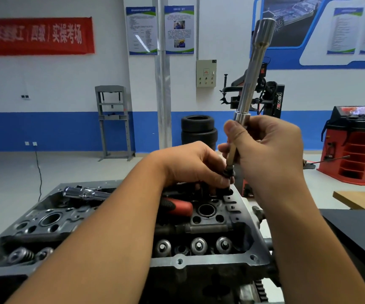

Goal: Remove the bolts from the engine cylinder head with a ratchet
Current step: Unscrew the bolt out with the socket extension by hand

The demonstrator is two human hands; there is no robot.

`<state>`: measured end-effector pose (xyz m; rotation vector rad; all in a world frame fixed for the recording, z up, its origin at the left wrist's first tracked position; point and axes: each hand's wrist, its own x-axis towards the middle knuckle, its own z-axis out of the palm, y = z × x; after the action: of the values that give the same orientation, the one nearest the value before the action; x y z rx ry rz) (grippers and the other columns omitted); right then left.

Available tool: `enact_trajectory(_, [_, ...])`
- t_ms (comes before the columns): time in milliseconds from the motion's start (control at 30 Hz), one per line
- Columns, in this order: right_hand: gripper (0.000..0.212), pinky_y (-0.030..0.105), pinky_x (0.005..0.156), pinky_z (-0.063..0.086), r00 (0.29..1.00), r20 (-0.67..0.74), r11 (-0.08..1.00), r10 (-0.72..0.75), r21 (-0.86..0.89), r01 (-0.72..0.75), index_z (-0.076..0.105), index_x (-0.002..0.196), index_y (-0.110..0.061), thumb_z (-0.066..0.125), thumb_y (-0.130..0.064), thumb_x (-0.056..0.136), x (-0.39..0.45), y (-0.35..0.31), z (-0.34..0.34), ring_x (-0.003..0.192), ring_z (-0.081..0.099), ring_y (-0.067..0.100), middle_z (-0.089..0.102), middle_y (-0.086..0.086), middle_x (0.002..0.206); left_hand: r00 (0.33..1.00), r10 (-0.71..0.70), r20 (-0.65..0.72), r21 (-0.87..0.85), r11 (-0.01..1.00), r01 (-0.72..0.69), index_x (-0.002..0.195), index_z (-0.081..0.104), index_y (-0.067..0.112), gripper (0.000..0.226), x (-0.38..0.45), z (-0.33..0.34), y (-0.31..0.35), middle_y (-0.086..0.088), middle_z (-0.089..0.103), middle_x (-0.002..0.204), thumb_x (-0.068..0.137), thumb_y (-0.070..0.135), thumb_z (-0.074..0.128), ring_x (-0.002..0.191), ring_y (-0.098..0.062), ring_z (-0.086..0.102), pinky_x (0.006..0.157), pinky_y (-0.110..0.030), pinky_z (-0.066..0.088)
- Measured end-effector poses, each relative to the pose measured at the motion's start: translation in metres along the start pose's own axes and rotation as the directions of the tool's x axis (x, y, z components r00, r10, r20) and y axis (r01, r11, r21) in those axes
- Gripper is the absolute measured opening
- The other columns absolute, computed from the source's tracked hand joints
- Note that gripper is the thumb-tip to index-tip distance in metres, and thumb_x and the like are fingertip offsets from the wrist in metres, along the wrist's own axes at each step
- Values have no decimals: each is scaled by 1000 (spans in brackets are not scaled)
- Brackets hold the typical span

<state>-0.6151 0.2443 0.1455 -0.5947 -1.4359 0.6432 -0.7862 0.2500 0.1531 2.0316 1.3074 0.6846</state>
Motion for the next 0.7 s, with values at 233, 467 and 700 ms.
enact_trajectory(233, [17,49,70,64,999,-33,1000,12,-13,-13,69,78,-22,79,-22,92,2,-5,2,62,75,12,74,0,71,992,101,-73,82,992,-95,111,78,6,18,6,5,-3,-4,80,98,94,4,73,74,-5,70,73,-20,54])
enact_trajectory(467, [15,48,70,64,998,-54,1000,14,-21,-15,71,81,-19,79,-23,92,3,-9,4,63,76,13,73,2,70,987,127,-103,163,981,-109,113,76,3,19,4,9,1,-11,78,106,96,1,68,74,-8,67,75,-30,56])
enact_trajectory(700, [19,42,59,64,993,-117,986,5,166,14,70,86,-12,77,-28,94,11,-24,-2,65,77,20,73,6,72,988,91,-125,171,983,-68,102,78,9,9,-1,12,6,-10,79,97,97,8,70,95,-41,73,97,-54,58])
